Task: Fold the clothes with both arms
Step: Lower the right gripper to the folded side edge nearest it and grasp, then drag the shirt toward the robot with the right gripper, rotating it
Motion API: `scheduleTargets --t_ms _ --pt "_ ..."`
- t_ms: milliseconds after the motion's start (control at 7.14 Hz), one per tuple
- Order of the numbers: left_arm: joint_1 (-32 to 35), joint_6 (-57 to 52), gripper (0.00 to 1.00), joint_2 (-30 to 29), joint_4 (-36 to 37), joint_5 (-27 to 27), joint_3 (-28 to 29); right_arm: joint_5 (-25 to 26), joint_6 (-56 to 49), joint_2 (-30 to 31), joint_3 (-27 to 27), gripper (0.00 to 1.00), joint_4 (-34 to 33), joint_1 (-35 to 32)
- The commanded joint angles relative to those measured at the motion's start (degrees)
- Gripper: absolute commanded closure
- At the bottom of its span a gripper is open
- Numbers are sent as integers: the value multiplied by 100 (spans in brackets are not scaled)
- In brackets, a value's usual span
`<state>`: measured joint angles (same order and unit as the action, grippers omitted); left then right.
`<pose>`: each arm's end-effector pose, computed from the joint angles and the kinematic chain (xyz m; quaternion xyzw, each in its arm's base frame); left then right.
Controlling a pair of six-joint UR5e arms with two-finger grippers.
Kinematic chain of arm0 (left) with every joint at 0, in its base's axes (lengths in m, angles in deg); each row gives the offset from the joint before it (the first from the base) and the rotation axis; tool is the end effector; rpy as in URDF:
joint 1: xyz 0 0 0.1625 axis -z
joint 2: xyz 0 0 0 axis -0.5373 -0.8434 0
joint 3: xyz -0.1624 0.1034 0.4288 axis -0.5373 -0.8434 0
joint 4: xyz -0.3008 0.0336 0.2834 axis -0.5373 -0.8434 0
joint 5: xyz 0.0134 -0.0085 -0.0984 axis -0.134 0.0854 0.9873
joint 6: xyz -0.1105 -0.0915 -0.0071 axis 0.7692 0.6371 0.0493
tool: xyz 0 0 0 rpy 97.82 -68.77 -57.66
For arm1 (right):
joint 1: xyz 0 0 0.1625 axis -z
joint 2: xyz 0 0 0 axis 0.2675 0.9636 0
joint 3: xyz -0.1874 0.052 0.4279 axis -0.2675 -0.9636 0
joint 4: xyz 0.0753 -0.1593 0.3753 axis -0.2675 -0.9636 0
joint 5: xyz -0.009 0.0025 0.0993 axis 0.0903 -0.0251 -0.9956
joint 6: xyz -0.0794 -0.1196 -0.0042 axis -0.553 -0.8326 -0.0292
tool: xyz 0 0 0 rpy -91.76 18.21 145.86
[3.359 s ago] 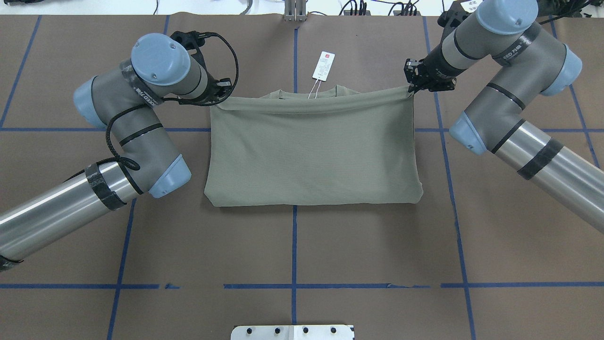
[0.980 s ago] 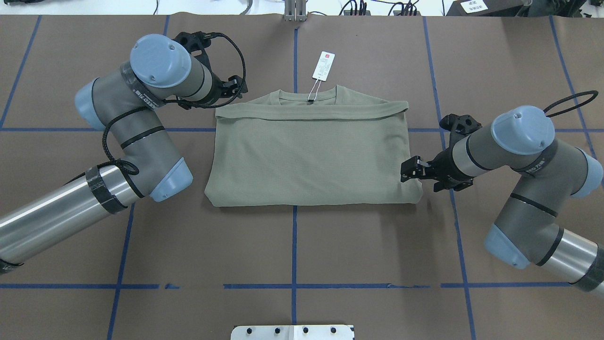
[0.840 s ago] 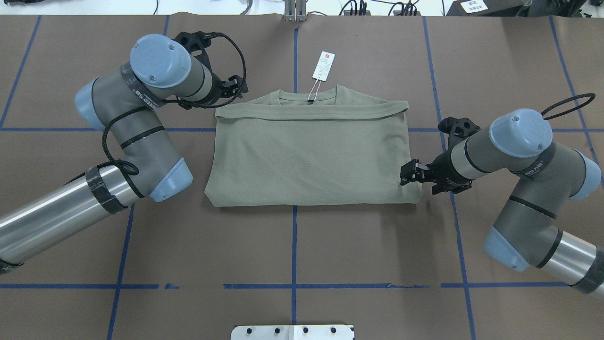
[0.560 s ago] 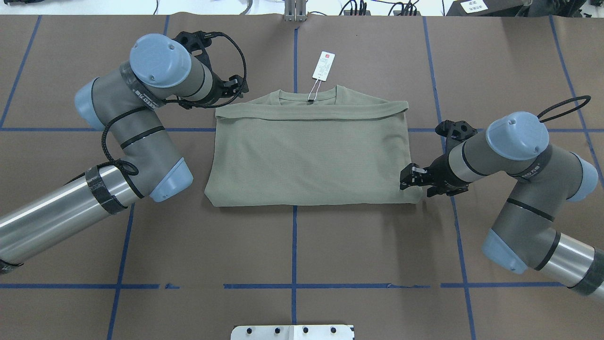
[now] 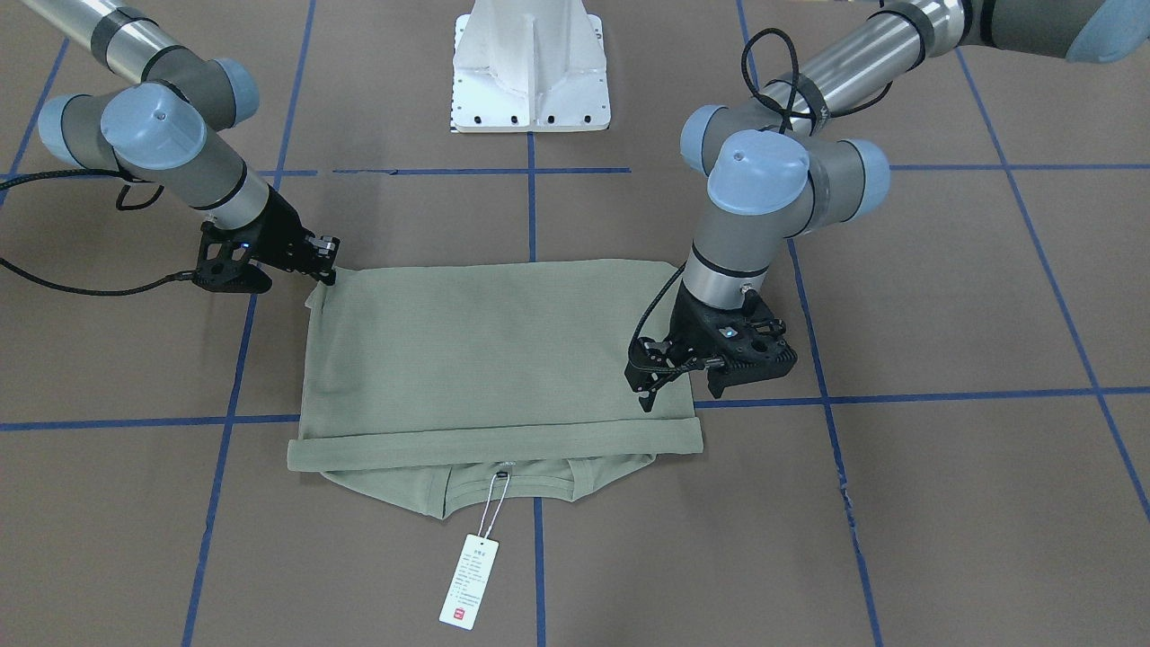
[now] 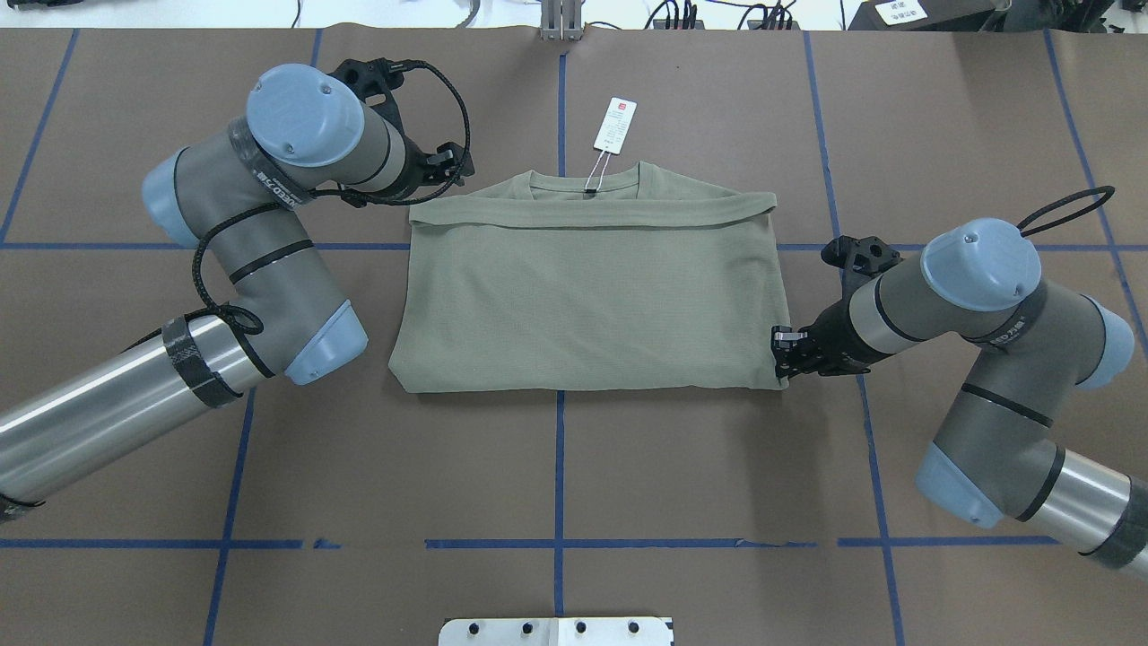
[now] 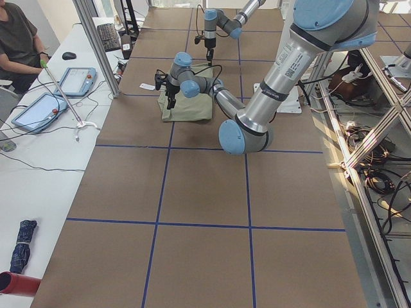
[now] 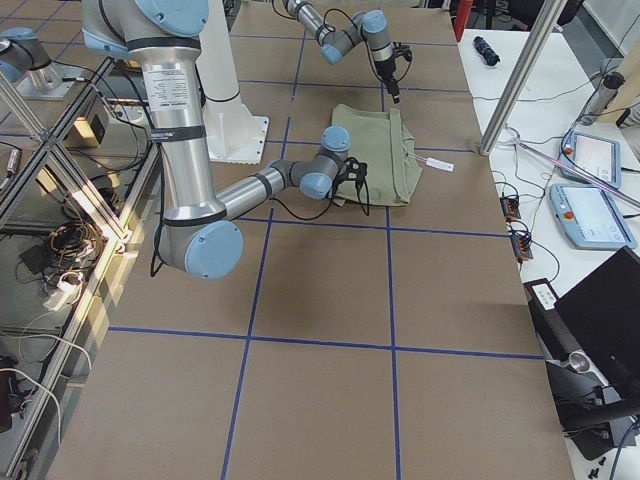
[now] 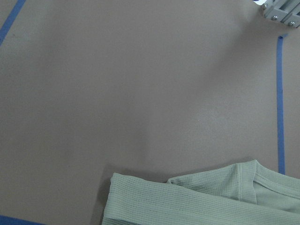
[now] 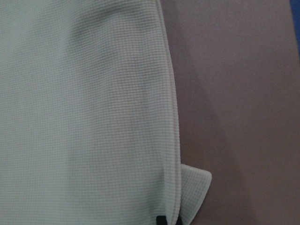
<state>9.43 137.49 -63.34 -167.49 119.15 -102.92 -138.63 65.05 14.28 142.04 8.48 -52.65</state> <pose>0.5251 -0.6138 0.3166 0.1336 0.4449 -0.1799 0.8671 -0.4490 -0.4159 0.4851 -0.0412 -0.4804 0.0785 0.8726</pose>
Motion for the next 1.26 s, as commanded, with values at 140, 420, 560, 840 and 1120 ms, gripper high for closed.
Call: scheduleTargets --t_ms 140,420,560,840,1120 --pt "0 1 3 -4 -1 0 -1 24 7 984 1181 100 2 607" --pt "-18 1 3 -4 -1 -9 -1 77 86 1986 1887 100 2 1407" --pt "-44 1 3 5 -1 -17 8 77 95 2470 2159 100 10 1872" --pt "-53 1 3 22 -1 -26 -1 69 357 2563 2293 1 37 2577" --pt "-158 -8 2 23 -10 -18 -36 60 385 2510 2504 0 46 2580"
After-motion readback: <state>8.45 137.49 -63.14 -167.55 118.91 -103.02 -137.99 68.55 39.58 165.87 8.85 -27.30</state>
